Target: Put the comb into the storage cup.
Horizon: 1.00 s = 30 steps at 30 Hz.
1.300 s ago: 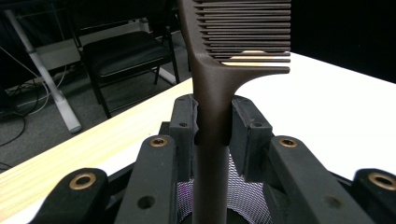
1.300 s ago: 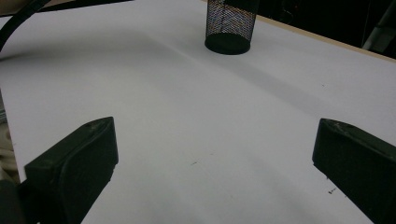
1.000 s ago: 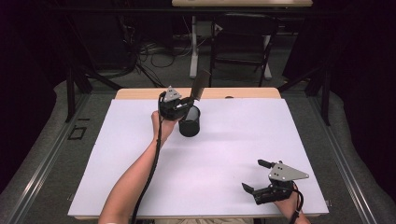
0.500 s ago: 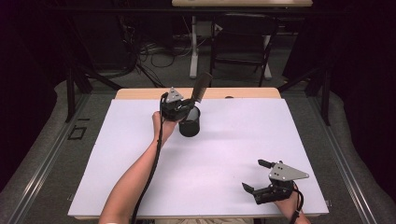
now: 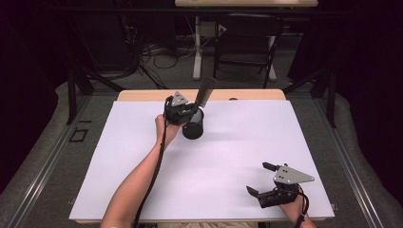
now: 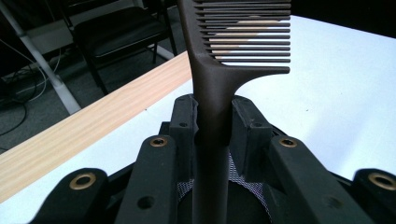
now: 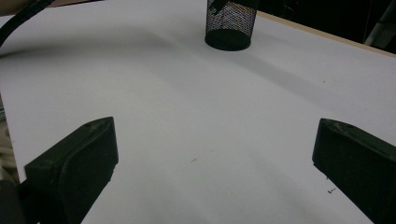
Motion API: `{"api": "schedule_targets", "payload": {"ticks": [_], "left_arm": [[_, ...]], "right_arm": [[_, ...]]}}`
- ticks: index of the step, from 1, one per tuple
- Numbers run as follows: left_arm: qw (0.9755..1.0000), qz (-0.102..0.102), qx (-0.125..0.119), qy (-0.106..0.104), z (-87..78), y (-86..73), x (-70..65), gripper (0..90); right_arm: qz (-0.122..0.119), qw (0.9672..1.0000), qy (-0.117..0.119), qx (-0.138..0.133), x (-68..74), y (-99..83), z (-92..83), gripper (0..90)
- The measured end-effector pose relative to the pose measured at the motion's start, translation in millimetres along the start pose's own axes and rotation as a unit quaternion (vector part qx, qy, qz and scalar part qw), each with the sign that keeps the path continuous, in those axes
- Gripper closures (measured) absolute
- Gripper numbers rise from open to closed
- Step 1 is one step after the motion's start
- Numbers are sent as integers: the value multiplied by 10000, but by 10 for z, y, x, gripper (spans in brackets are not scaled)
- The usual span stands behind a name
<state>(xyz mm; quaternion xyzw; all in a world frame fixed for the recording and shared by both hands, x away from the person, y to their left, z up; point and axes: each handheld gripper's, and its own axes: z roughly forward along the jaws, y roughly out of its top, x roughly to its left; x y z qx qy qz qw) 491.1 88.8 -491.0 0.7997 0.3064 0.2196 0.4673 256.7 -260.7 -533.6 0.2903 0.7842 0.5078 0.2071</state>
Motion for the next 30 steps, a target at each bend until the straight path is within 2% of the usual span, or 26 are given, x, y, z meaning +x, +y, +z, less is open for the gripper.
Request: {"api": "schedule_targets", "payload": {"ticks": [11, 30], "left_arm": [[10000, -38, 61, 2, 40, -43, -3, 723], [9996, 86, 236, -83, 64, -44, -20, 722]], "right_arm": [[-16, 10000, -14, 5, -5, 2, -7, 0], [-7, 10000, -23, -4, -5, 2, -13, 0]]}}
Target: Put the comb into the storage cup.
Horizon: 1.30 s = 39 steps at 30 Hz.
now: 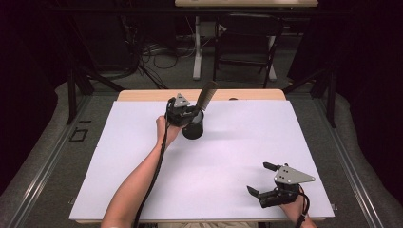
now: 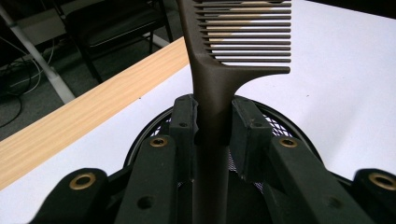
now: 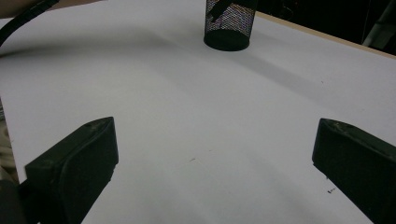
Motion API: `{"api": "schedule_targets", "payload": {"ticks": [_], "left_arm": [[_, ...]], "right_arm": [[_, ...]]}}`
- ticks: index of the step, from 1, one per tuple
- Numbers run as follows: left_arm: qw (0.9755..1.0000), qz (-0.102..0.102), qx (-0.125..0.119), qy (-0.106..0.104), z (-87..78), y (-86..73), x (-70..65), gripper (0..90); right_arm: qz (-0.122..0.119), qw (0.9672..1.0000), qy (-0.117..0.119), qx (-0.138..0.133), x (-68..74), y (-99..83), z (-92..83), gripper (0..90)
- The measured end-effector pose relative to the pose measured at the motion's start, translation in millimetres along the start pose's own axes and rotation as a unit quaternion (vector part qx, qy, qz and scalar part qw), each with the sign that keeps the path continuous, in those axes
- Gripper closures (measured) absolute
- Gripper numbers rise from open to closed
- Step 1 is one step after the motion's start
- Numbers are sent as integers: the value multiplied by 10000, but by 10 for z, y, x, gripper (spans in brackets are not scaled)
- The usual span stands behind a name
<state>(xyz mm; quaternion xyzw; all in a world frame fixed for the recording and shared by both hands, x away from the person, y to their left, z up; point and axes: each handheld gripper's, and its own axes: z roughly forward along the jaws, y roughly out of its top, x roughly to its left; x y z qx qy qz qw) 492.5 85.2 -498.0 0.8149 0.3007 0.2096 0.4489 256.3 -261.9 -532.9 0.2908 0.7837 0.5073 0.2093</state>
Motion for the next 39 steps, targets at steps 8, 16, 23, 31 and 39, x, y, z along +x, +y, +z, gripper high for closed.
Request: {"api": "schedule_targets", "payload": {"ticks": [8, 16, 23, 31, 39], "left_arm": [[9998, 90, 101, 127, 11, -9, -43, 716], [9998, 99, -16, 150, -85, 11, -79, 495], [10000, 60, -10, -9, -218, 28, -68, 351], [9998, 141, 103, -102, -336, 40, -82, 197], [9995, 242, 205, -75, -454, 62, -152, 107]], "right_arm": [[-2, 10000, 16, 6, -1, 0, -1, 0], [-8, 10000, 2, -7, -2, 2, -3, 0], [-8, 10000, 1, -13, -1, 3, -3, 0], [5, 10000, 9, 4, 0, 2, 3, 0], [-5, 10000, 9, 1, 2, 4, 6, 0]]}}
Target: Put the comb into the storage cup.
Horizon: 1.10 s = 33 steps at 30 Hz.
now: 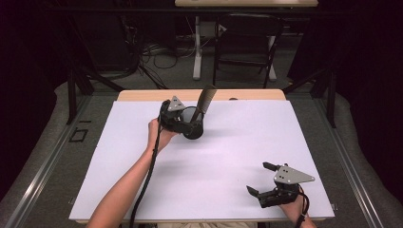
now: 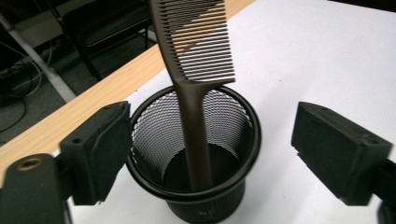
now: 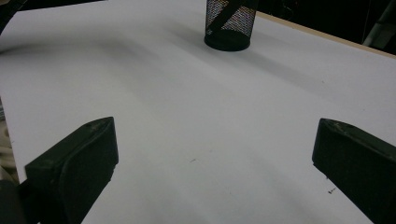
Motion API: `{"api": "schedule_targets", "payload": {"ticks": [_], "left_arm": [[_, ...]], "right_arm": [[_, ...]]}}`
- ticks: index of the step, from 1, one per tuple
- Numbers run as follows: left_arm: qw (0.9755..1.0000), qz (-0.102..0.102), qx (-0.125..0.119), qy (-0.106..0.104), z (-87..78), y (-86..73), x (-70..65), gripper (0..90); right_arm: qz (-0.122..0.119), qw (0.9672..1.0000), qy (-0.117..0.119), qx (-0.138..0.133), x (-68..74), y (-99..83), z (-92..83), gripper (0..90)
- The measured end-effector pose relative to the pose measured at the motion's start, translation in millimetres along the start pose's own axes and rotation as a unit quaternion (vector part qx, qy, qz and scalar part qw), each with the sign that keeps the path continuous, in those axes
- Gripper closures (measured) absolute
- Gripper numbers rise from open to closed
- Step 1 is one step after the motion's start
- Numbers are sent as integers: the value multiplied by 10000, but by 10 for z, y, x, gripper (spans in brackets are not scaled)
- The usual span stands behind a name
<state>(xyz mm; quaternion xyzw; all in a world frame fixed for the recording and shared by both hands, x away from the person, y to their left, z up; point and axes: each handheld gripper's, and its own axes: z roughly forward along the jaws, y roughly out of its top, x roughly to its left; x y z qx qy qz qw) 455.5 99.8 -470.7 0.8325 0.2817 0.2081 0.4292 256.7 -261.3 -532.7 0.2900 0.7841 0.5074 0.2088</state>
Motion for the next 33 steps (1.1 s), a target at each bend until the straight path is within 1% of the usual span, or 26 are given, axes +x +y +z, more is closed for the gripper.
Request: {"api": "schedule_targets", "payload": {"ticks": [2, 4, 6, 8, 10, 13, 15, 17, 20, 25, 27, 33], "left_arm": [[10000, 29, 10, 0, -30, -5, -17, 89], [10000, 4, 36, 23, -50, -14, -18, 80], [10000, -35, 84, -8, -73, -29, -10, 60], [9999, -29, 103, 35, -104, -44, -8, 50], [9999, -78, 111, 58, -134, -60, -4, 41], [9997, -90, 197, 74, -176, -81, 1, 24], [9997, -120, 193, 47, -207, -96, -3, 18], [9997, -107, 231, 49, -238, -107, -20, 8], [9996, -88, 276, 50, -280, -131, -43, 1], [9995, -81, 283, 105, -348, -179, -58, 1], [9995, -77, 296, 87, -377, -196, -57, 1], [9994, -72, 304, 120, -462, -251, -96, 0]], "right_arm": [[3, 10000, -2, -3, -1, 0, 0, 0], [6, 10000, 1, 9, -4, -1, -1, 0], [6, 10000, -4, 7, -2, -1, -1, 0], [-1, 10000, -2, 7, 2, -1, -2, 0], [10, 10000, -1, 7, -1, -1, -3, 0], [12, 10000, 5, 2, 1, -2, -1, 0], [16, 10000, 0, -4, 4, 2, -3, 0], [20, 10000, -17, -4, 0, 1, 2, 0], [26, 10000, -24, 3, -3, -1, 1, 0], [31, 10000, -9, 10, 3, 0, 4, 0], [30, 10000, -10, 15, 1, 0, 4, 0], [28, 10000, -17, 38, 1, 1, 1, 0]]}}
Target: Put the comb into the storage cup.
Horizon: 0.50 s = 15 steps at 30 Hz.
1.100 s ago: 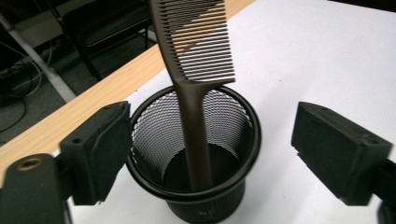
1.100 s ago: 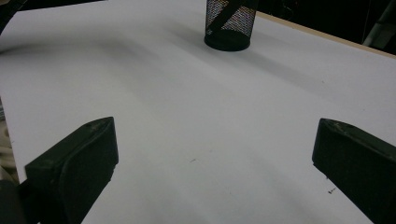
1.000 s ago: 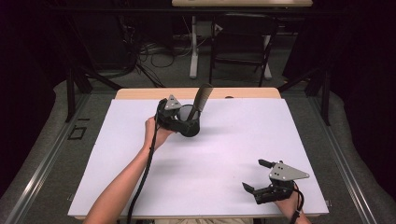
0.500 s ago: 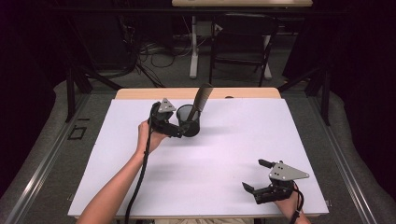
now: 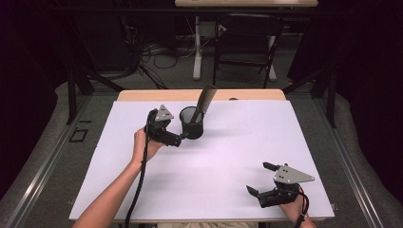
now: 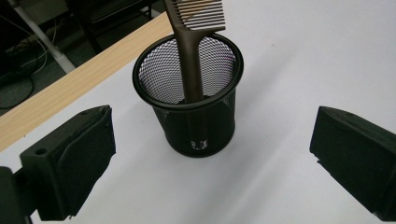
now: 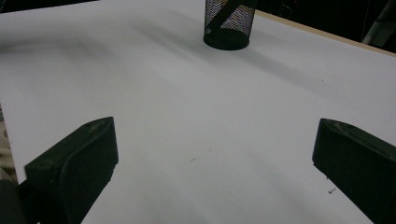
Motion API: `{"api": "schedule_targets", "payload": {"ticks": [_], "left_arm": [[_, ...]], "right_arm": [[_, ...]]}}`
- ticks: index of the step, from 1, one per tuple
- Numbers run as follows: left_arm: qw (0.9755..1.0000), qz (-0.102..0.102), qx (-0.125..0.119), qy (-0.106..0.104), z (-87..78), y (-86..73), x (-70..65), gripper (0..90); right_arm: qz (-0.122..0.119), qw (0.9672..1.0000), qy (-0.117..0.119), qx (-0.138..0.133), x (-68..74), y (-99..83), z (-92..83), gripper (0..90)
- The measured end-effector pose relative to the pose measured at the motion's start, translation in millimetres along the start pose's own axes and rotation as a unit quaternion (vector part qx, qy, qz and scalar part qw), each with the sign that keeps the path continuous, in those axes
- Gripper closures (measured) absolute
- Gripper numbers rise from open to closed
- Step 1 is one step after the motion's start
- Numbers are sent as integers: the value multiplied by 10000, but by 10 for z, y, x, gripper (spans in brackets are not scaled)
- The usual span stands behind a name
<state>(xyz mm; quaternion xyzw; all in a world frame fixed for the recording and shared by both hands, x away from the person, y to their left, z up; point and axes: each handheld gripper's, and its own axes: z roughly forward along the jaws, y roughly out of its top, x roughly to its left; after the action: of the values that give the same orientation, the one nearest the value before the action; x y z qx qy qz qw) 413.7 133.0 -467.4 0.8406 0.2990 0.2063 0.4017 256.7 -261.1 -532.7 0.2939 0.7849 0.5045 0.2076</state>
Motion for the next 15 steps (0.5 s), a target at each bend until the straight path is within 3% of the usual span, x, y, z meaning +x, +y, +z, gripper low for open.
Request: {"api": "schedule_targets", "payload": {"ticks": [15], "left_arm": [[10000, -14, -32, 71, -203, -192, -71, 0]], "right_arm": [[-8, 10000, -13, -26, 2, -3, 11, 0]]}}
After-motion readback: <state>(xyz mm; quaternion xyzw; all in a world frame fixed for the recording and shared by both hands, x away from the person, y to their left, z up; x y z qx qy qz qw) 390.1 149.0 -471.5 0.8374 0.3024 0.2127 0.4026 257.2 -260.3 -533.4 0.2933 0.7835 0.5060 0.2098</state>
